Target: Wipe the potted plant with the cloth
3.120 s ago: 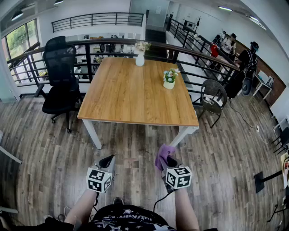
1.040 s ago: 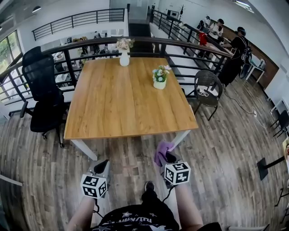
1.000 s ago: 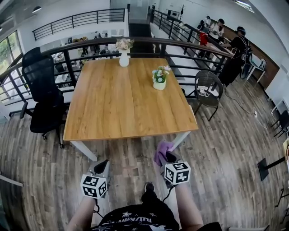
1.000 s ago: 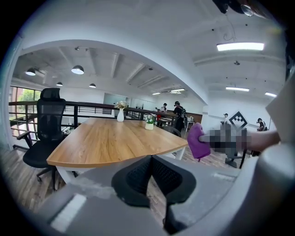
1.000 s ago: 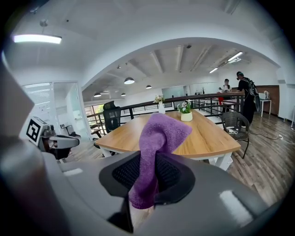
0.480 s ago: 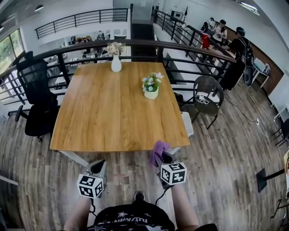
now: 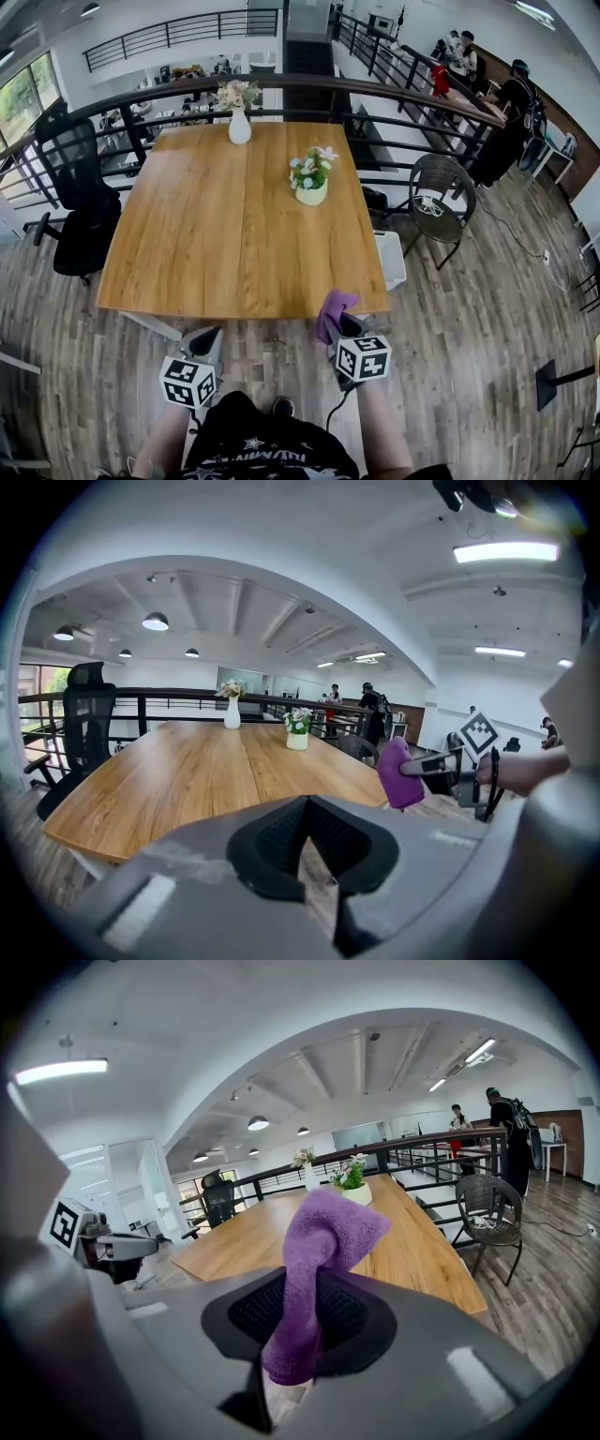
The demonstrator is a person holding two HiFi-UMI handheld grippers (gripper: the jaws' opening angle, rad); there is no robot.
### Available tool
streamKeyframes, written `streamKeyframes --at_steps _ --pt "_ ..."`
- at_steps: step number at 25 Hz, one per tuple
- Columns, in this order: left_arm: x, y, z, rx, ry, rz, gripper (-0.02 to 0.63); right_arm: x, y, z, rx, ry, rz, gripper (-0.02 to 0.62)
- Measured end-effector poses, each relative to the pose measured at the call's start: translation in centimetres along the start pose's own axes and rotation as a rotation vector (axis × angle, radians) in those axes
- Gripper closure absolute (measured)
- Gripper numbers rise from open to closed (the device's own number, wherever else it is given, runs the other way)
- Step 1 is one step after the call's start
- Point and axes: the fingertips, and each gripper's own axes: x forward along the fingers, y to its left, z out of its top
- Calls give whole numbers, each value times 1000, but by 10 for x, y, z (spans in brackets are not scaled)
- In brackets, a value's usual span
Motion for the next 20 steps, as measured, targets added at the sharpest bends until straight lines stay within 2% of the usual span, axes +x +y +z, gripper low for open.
streamKeyframes --at_steps 6,12,20 --pt "17 6 10 4 10 -1 606 11 -5 0 10 19 13 509" --pt "63 12 29 11 3 -50 606 22 -42 18 15 15 -54 509" --pt "141 39 80 40 -21 -118 606 62 -89 67 36 -4 -129 509"
